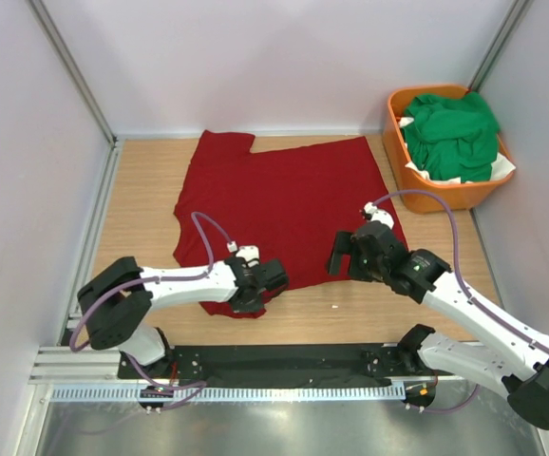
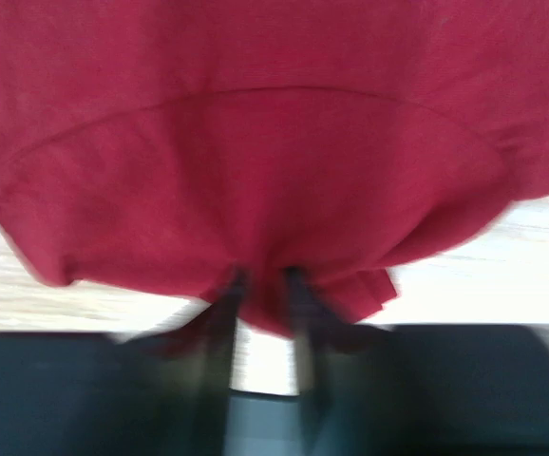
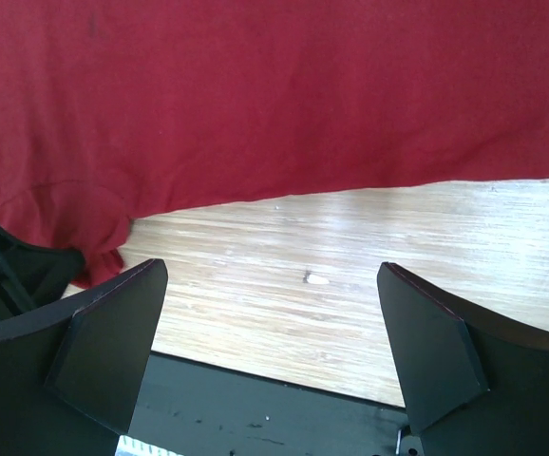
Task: Fold and stack the t-shirts
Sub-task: Flatten the tshirt out
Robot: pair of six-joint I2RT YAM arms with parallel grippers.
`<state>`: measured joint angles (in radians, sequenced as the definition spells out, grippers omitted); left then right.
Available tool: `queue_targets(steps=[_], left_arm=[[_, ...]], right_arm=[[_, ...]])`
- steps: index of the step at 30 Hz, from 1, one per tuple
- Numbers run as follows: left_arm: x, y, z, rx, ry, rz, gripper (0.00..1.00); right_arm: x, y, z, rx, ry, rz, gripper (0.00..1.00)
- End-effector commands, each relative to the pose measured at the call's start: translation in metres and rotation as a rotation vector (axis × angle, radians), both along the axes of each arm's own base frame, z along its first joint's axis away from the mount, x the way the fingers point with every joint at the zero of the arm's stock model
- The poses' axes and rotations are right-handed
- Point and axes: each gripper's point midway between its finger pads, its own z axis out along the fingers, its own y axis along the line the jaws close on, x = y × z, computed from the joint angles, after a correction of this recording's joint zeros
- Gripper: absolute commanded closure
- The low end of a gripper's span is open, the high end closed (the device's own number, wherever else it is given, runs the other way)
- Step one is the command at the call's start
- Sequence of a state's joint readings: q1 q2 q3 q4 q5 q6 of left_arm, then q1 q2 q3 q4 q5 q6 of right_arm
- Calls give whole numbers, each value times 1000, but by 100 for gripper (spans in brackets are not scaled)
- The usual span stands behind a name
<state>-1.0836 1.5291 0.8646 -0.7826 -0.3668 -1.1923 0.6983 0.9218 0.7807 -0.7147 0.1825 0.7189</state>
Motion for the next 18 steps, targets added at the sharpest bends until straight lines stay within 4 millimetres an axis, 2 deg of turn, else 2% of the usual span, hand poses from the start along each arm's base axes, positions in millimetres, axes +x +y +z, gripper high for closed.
queue_targets(steps=[1, 2, 3, 7, 8, 9, 10, 11, 12, 13, 14, 16, 18], left_arm=[[14, -13, 11, 31, -42, -41, 95], [17, -8, 17, 70, -59, -48, 100], [20, -7, 26, 103, -70, -78, 100], [35, 10, 87, 236, -137, -165, 100], [38, 11, 113, 247, -148, -182, 100], [42, 13, 126, 259, -167, -192, 99], [45, 14, 141, 255, -183, -205, 94], [49, 13, 155, 236, -197, -204, 71], [46, 15, 160, 214, -180, -208, 56], [44, 15, 160, 194, -163, -217, 34], [46, 21, 156, 198, -141, -206, 7], [46, 37, 155, 233, -146, -147, 0], [36, 44, 144, 235, -118, -108, 0]], right_arm=[[2, -2, 0, -3, -14, -22, 0], [2, -3, -1, -7, -11, -21, 0], [2, -3, -1, -10, -11, -23, 0], [4, -4, 2, -16, -23, -20, 0], [5, -3, 3, -16, -27, -20, 0], [6, -3, 5, -16, -30, -18, 0], [7, -2, 5, -18, -29, -17, 0], [8, -2, 6, -21, -31, -15, 0], [8, -2, 6, -25, -30, -12, 0], [9, 0, 5, -29, -25, -8, 0], [9, -1, 5, -35, -24, -8, 0], [10, -1, 4, -42, -22, -8, 0], [10, -1, 2, -48, -18, -6, 0]])
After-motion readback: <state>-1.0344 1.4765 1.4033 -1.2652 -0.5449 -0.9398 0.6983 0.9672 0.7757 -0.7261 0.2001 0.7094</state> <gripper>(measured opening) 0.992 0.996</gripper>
